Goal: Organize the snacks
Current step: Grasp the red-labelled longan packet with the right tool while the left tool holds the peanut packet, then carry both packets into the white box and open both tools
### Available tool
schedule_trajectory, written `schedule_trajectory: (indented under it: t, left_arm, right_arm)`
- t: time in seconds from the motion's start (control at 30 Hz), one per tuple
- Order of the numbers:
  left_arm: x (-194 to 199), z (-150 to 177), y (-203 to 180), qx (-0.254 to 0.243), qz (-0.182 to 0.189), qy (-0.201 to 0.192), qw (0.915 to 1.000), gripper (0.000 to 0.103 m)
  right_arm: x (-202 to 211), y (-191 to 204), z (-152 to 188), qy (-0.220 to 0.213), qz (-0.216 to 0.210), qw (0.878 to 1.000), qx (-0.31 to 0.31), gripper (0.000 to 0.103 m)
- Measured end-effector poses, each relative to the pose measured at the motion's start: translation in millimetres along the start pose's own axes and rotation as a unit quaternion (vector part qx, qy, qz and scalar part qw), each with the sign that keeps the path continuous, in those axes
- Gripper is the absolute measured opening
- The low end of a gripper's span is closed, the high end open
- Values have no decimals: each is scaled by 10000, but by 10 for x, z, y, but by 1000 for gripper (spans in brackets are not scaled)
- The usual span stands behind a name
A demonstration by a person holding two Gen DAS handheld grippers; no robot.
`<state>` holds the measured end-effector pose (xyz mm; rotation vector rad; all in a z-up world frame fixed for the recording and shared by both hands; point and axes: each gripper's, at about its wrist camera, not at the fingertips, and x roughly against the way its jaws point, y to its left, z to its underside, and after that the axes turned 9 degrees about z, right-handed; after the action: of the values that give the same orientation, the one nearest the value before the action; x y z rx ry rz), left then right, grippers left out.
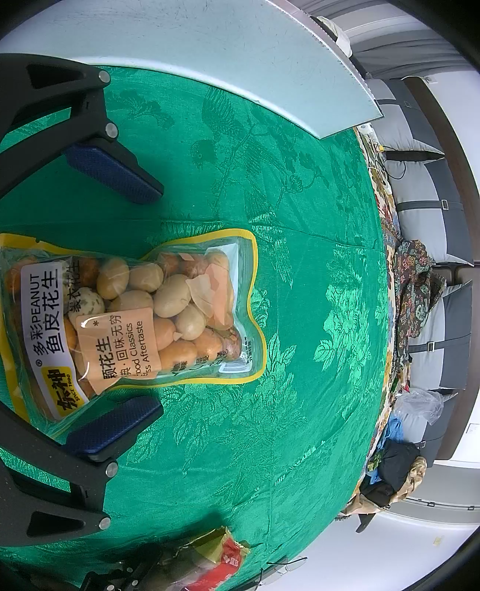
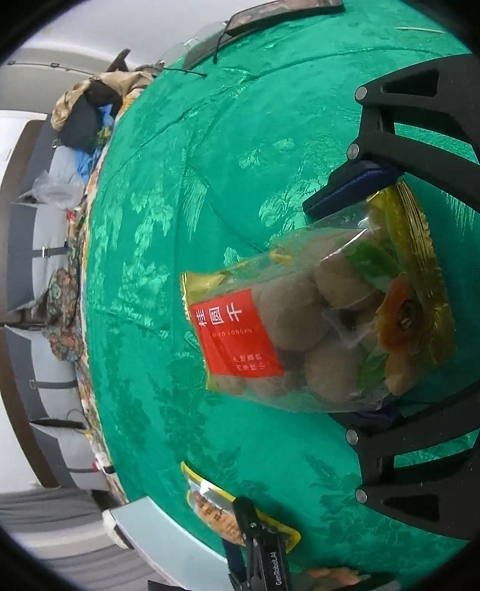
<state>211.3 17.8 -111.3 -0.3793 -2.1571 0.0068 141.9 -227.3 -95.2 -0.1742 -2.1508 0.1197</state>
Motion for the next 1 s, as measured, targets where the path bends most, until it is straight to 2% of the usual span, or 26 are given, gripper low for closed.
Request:
schedule_trajectory:
  t: [1.0]
  left_arm:
    - [-2, -3, 1, 23, -9, 43, 10000, 103]
  right_arm:
    - [4, -17, 27, 10, -3, 10000, -22, 91]
